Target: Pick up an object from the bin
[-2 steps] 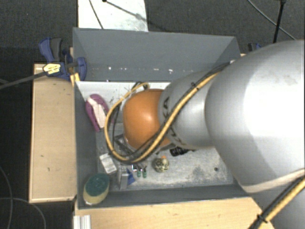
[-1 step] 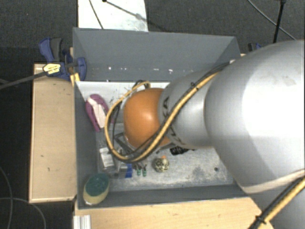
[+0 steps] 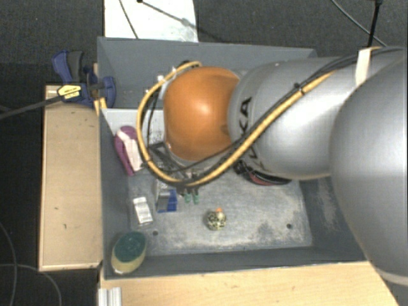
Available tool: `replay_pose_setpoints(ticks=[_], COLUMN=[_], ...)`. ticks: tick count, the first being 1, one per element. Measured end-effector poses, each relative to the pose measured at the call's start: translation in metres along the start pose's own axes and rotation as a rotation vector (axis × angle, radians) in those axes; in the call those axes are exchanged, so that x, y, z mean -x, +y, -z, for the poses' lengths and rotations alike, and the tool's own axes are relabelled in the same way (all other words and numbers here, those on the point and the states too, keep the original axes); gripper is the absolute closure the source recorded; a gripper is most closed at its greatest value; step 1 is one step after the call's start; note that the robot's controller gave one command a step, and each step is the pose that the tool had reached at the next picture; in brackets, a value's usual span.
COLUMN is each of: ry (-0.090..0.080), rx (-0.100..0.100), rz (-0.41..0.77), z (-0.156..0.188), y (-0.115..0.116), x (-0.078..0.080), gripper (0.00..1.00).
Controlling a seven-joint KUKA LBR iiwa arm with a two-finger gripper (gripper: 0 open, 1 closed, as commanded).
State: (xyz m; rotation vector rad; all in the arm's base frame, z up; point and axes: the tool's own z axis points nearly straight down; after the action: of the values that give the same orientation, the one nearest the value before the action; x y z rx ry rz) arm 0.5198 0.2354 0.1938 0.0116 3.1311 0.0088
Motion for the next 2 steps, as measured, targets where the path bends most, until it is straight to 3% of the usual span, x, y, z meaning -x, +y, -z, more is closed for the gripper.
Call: replay_pose_setpoints(ticks=[1, 2], ry=[0.012, 0.01], rx=[-0.004, -0.008], rz=[0.328, 0.15], z=[-0.056, -0.056], y=[0.02, -0.093], x=[-0.005, 0.005], gripper=[1.0, 1.0])
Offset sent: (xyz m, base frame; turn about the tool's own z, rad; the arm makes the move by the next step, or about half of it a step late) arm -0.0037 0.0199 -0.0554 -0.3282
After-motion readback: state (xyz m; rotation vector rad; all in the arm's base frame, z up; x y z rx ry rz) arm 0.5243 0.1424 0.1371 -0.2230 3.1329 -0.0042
